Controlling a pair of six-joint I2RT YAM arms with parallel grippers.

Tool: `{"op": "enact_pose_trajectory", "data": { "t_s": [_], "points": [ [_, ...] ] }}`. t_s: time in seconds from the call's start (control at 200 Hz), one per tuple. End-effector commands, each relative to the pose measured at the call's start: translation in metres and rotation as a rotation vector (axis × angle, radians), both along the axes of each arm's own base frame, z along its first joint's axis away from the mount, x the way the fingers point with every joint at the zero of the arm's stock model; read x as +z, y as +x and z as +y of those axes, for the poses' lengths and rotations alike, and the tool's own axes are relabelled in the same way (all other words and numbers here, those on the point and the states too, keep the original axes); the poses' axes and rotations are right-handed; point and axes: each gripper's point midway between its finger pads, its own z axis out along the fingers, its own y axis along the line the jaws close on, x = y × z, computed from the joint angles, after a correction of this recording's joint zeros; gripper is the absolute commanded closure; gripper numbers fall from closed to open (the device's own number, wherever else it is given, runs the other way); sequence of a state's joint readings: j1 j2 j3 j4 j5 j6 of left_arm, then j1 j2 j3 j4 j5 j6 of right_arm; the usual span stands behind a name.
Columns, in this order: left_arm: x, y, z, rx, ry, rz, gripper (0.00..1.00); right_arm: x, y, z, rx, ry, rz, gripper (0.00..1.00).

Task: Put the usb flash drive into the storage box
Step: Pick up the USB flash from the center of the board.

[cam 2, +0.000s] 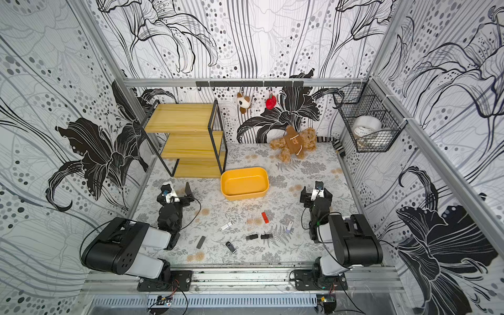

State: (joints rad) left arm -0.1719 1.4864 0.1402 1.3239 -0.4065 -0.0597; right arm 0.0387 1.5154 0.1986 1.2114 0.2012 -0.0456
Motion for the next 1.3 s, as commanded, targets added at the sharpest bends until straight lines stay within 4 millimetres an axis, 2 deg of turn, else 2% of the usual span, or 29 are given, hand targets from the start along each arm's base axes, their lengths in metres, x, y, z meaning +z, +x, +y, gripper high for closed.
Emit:
{"op": "enact_pose_trajectory", "data": {
  "t_s": [0.0, 0.611, 0.706, 0.781, 0.851, 0.897, 0.952, 1.007, 1.052, 1.127, 1.217, 1.297],
  "points": [
    [0.011, 0.004, 0.0, -0.005, -0.018, -0.041, 0.02, 0.008, 0.004, 0.0, 0.0, 0.013, -0.023, 0.05],
    [0.011, 0.006, 0.0, -0.006, -0.022, -0.038, 0.02, 0.007, 0.004, 0.0, 0.002, 0.015, -0.02, 0.05],
    [0.007, 0.014, 0.004, -0.013, -0.043, -0.009, 0.02, 0.008, 0.004, 0.0, 0.002, 0.015, -0.022, 0.05],
    [0.01, 0.011, 0.011, 0.022, -0.045, -0.021, 0.02, 0.011, 0.008, -0.003, -0.016, 0.007, 0.014, 0.05],
    [0.015, 0.012, 0.011, 0.026, -0.044, -0.014, 0.02, 0.037, 0.027, 0.001, 0.0, 0.013, 0.094, 0.05],
    [0.025, 0.014, 0.011, 0.083, -0.009, -0.001, 0.02, 0.055, 0.034, 0.003, 0.002, 0.041, 0.101, 0.05],
    [0.035, 0.02, 0.009, 0.145, 0.036, 0.075, 0.02, 0.066, 0.039, 0.009, 0.014, 0.085, 0.162, 0.05],
    [0.051, 0.019, 0.01, 0.22, 0.087, 0.123, 0.02, 0.064, 0.034, 0.009, -0.041, 0.106, 0.269, 0.05],
    [0.065, 0.014, 0.011, 0.29, 0.109, 0.139, 0.02, 0.066, 0.026, 0.017, -0.056, 0.085, 0.325, 0.05],
    [0.078, 0.014, 0.002, 0.271, 0.075, 0.191, 0.02, 0.068, 0.008, 0.033, -0.08, 0.038, 0.386, 0.05],
    [0.079, 0.011, -0.005, 0.231, -0.018, 0.293, 0.02, 0.076, -0.013, 0.048, -0.108, 0.085, 0.447, 0.05],
    [0.074, 0.005, -0.019, 0.146, -0.075, 0.393, 0.02, 0.08, -0.034, 0.057, -0.129, 0.162, 0.518, 0.05]
  ]
}}
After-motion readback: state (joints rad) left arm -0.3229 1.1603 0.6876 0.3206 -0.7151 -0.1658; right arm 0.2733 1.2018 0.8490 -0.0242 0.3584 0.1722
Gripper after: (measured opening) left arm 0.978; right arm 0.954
